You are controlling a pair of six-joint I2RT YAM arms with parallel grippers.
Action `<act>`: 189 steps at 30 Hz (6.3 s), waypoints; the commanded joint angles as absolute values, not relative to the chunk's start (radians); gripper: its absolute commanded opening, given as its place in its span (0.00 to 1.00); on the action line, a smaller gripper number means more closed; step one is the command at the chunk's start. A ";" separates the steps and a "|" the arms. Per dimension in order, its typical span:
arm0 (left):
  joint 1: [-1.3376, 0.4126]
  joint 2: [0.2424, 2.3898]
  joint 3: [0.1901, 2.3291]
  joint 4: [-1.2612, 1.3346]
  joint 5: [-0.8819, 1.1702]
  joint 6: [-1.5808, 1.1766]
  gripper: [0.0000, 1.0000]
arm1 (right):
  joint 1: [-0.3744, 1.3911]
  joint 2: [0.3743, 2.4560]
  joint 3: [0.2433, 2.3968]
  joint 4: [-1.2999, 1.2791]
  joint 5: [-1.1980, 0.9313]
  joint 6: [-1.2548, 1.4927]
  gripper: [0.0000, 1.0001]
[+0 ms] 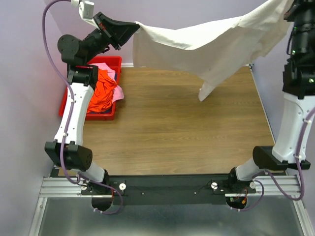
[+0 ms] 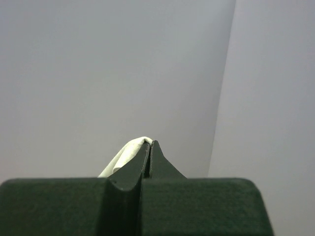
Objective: Fold and stack the t-shirts
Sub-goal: Flatten the tshirt out, then fold the tshirt
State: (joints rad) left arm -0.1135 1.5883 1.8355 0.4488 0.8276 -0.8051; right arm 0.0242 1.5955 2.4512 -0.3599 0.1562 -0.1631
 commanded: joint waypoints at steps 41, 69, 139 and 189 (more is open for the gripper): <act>-0.123 2.044 1.838 0.084 0.617 -0.666 0.69 | 0.021 1.916 2.078 -0.373 0.192 0.158 1.00; -0.245 2.106 1.563 -0.344 0.284 -0.328 0.70 | 0.055 1.927 1.401 -0.360 0.086 0.393 1.00; -0.265 1.648 1.023 -0.436 -0.051 -0.341 0.50 | 0.032 1.812 1.365 -0.384 -0.037 0.422 1.00; -0.121 1.888 1.293 -0.354 0.150 -0.268 0.00 | 0.034 1.488 0.868 -0.477 0.038 0.600 1.00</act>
